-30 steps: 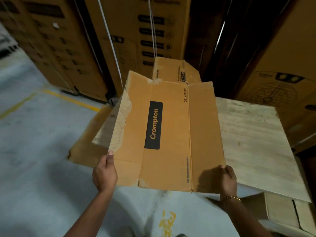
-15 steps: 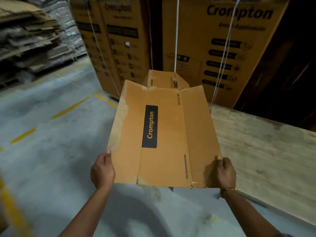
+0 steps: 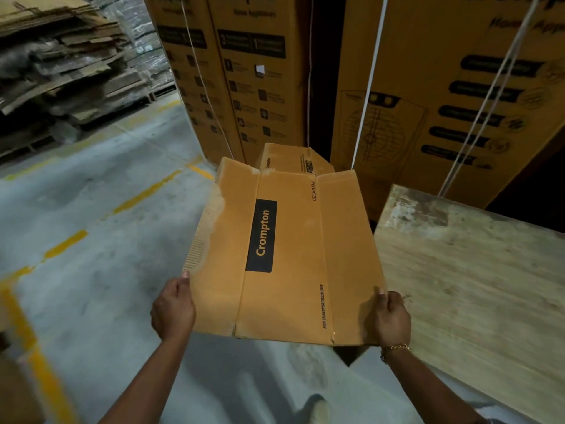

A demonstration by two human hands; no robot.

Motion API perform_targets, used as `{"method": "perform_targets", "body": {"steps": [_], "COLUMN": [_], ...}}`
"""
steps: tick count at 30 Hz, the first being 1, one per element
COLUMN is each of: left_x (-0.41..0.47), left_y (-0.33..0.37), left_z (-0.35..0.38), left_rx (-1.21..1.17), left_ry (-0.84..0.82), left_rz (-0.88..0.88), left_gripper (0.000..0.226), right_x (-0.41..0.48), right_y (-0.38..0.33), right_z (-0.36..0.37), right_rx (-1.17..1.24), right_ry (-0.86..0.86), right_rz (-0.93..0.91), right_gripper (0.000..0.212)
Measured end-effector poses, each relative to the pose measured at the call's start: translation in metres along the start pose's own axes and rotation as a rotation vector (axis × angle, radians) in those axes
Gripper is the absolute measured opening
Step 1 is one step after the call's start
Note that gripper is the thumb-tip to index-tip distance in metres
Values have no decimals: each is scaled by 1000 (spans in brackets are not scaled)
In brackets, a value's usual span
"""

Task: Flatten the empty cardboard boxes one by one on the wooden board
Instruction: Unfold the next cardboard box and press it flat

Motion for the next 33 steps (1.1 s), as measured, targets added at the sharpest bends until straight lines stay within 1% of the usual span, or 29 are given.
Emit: {"method": "perform_targets", "body": {"steps": [3,7,10,13,18,22,24,27,32,33], "left_x": [45,100,143,189,270,316,332,350,373,377], "left_y": [-1,-8,-18,-25,-28,-29,-37,-54,-99,-112], "left_z": [15,41,69,108,185,241,266,300,368,383], "left_rx": [36,108,153,194,219,235,252,292,267,266], "left_ry": [-18,-57,-111,-193,-339,-441,-469,-486,-530,-546], "left_rz": [7,15,18,49,128,181,198,216,194,190], "left_gripper": [43,43,45,47,47,46,46,48,46,45], "right_x": [15,27,33,41,47,58,63,73,97,102], "right_y": [-4,-8,-4,8,24,26,28,44,99,117], "right_z": [39,79,108,139,198,237,253,275,328,342], "right_rx": [-13,-28,-48,-69,-77,-59,-53,-60,-34,-18], "right_ry": [-18,20,40,55,111,139,156,178,165,150], "right_rz": [55,114,171,253,438,501,530,575,618,641], "right_gripper": [51,45,49,40,39,32,34,39,31,32]}}
Point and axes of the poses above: each hand's wrist, its own x-axis towards the middle knuckle, its own z-axis out of the palm, y = z × x, the point moved 10 cm from there along x, towards the middle knuckle, and after that the axes turned 3 degrees about -y, right-handed, at the moved point
